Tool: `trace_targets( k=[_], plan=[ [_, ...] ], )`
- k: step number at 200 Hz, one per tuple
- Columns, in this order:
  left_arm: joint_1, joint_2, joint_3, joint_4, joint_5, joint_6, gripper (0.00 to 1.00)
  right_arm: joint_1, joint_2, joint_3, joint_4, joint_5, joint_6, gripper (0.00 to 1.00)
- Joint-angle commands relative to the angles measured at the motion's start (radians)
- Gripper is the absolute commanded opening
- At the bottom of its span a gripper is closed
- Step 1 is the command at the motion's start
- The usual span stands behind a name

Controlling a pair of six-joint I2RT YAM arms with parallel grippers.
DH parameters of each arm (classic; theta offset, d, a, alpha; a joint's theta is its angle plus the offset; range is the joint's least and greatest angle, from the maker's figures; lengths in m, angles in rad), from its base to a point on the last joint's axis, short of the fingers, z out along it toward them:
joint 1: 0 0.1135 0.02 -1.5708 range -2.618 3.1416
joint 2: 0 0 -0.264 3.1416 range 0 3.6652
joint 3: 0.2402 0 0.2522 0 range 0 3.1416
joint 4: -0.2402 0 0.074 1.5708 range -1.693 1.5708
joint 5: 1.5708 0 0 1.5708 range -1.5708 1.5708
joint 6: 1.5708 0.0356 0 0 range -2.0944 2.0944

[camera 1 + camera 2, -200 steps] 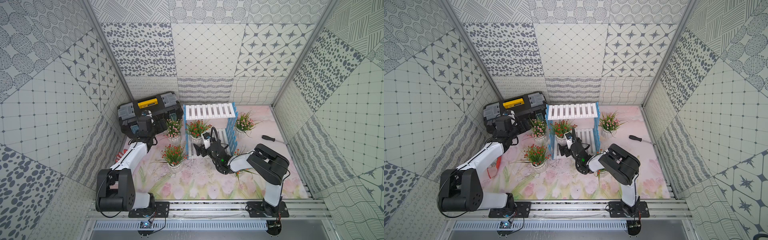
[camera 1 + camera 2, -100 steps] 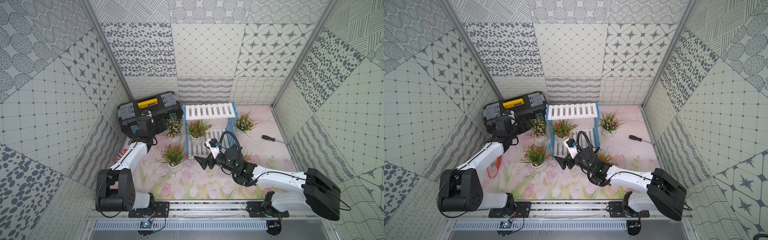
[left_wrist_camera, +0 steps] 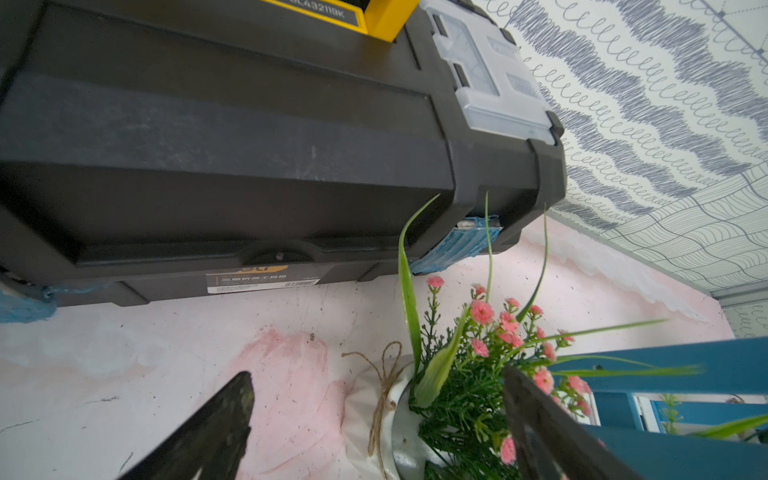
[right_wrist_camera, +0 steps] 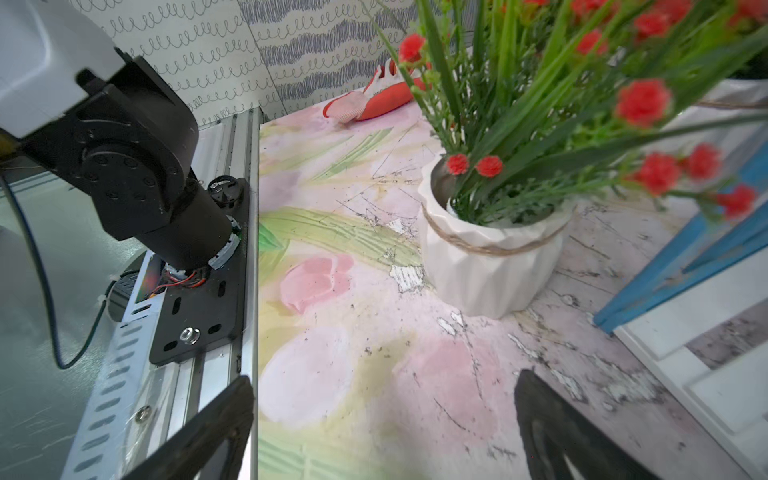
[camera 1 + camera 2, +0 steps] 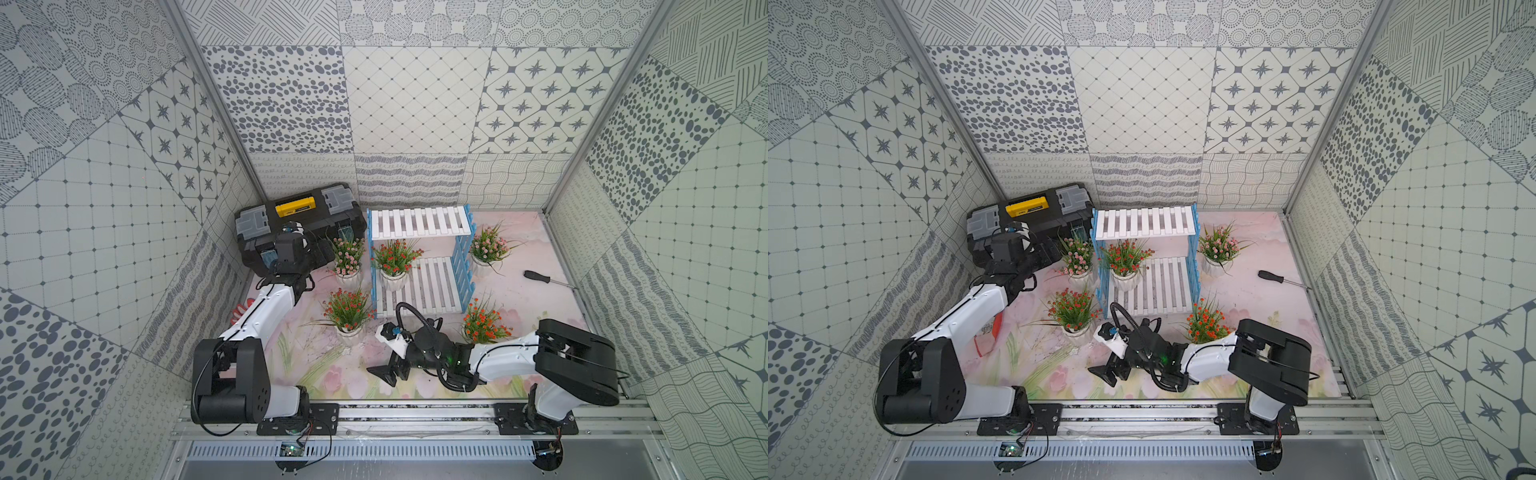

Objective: Place the baby's breath potted plants on the rack by color
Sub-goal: Pick up the baby's breath potted plant from the center of the board.

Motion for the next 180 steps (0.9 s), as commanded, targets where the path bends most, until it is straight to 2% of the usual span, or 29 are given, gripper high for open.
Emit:
trace_targets(
  k=[1, 53, 95, 180],
  plan=[
    [0.003, -0.014, 0.009, 0.007, 0.002, -0.011, 0.93, 0.011, 0.085, 0.042, 0.249, 0.12, -0.002, 0.98],
    [0.002, -0.017, 0.006, 0.01, 0.0, -0.014, 0.93, 0.015, 0.246, 0.187, 0.285, 0.198, -0.021, 0.98],
    [0.002, -0.013, 0.012, 0.01, 0.003, -0.01, 0.93, 0.012, 0.307, 0.28, 0.215, 0.225, -0.038, 0.98],
    [0.002, -0.011, 0.011, 0.017, 0.007, -0.017, 0.93, 0.002, 0.384, 0.367, 0.153, 0.258, -0.072, 0.98]
  ],
)
